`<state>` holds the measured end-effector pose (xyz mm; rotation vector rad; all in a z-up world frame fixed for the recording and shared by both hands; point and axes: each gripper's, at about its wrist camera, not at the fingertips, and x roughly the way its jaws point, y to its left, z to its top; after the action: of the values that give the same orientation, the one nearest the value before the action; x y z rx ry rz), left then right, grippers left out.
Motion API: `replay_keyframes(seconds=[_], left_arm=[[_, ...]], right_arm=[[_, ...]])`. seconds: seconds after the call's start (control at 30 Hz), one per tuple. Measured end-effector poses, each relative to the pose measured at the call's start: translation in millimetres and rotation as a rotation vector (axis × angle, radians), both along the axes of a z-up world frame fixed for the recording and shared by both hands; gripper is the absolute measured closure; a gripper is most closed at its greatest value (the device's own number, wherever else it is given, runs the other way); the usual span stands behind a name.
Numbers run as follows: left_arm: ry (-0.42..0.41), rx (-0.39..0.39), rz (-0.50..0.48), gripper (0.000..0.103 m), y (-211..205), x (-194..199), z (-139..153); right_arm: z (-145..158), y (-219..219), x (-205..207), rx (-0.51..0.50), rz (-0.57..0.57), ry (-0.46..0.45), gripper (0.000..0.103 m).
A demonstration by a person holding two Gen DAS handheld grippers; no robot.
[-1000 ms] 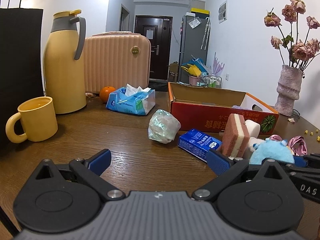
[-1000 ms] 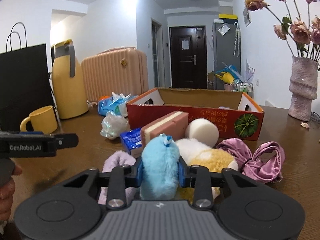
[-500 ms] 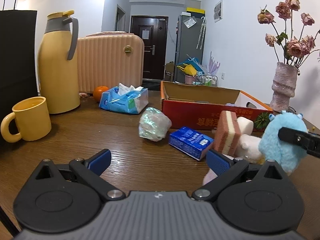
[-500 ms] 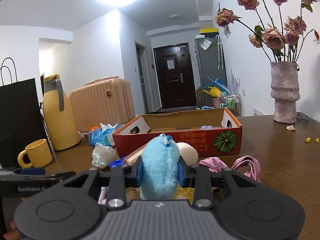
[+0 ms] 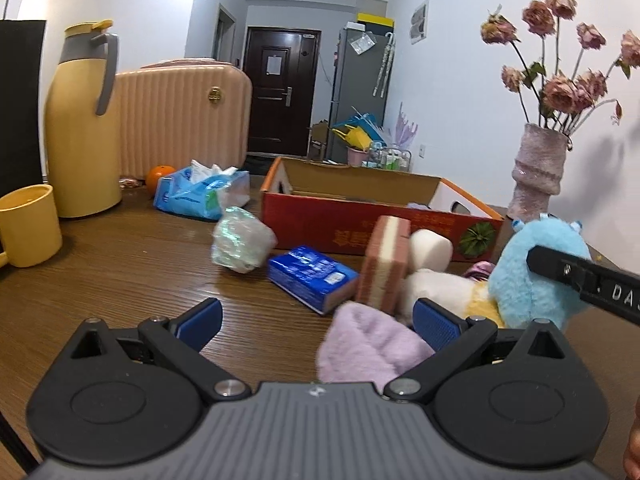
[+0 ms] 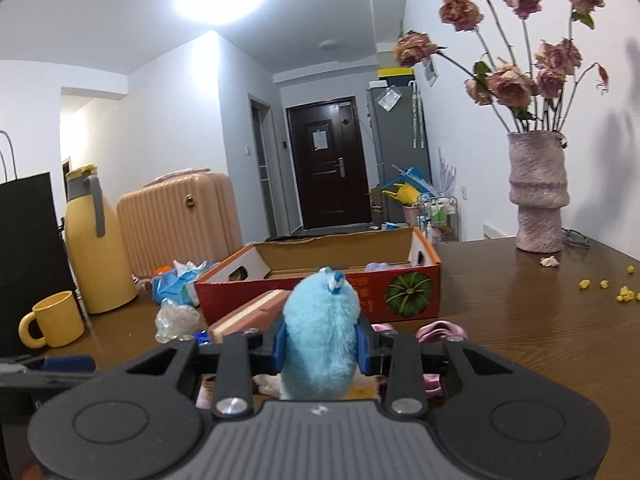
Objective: Organize soft objects
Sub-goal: 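Lift the light-blue plush with the right gripper while the left gripper grasps the lilac slipper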
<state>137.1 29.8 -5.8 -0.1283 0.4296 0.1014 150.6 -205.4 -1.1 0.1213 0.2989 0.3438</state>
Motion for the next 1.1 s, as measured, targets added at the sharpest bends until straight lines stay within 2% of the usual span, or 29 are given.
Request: replay_keyframes(seconds=[0.27,0.53,0.7,0.87,0.93,1.03,1.07,1.1], left_arm=[[0.038,0.038,-0.032,0.0,-32.5,7.1,-5.7],[0.11,0.104,0.016,0.0,-54.7,18.8,-15.8],[0.176,0.134,0.053,0.0,-55.9,30.5,-24.6],[0.217,0.119,0.067,0.001,-50.5,35.0,-29.8],[0.216,0.117,0.06,0.004,-50.2,34.3,-30.3],[0.221,0.118,0.056,0.017,-50.1,34.7,-30.9],[0.226,0.115,0.056,0.027,-49.3,35.2,-31.5],[0.23,0.108,0.054,0.042,-48.7,36.4,-31.8]], right_arm=[[0.6,-24.0,-1.3,0.033,-0.043,-0.006,0.071],[0.6,-28.1,-3.4,0.036,-0.04,-0.01,0.071],[-0.3,-27.5,-3.6,0.032,-0.041,-0.006,0.071],[-1.8,-25.4,-3.9,0.023,-0.039,0.0,0.071],[-1.3,-25.8,-3.3,0.022,-0.039,0.002,0.071],[-0.9,-25.9,-2.5,0.02,-0.039,0.004,0.071],[-0.9,-25.9,-2.4,0.021,-0.039,0.004,0.071],[-0.9,-25.9,-2.5,0.021,-0.039,0.004,0.071]])
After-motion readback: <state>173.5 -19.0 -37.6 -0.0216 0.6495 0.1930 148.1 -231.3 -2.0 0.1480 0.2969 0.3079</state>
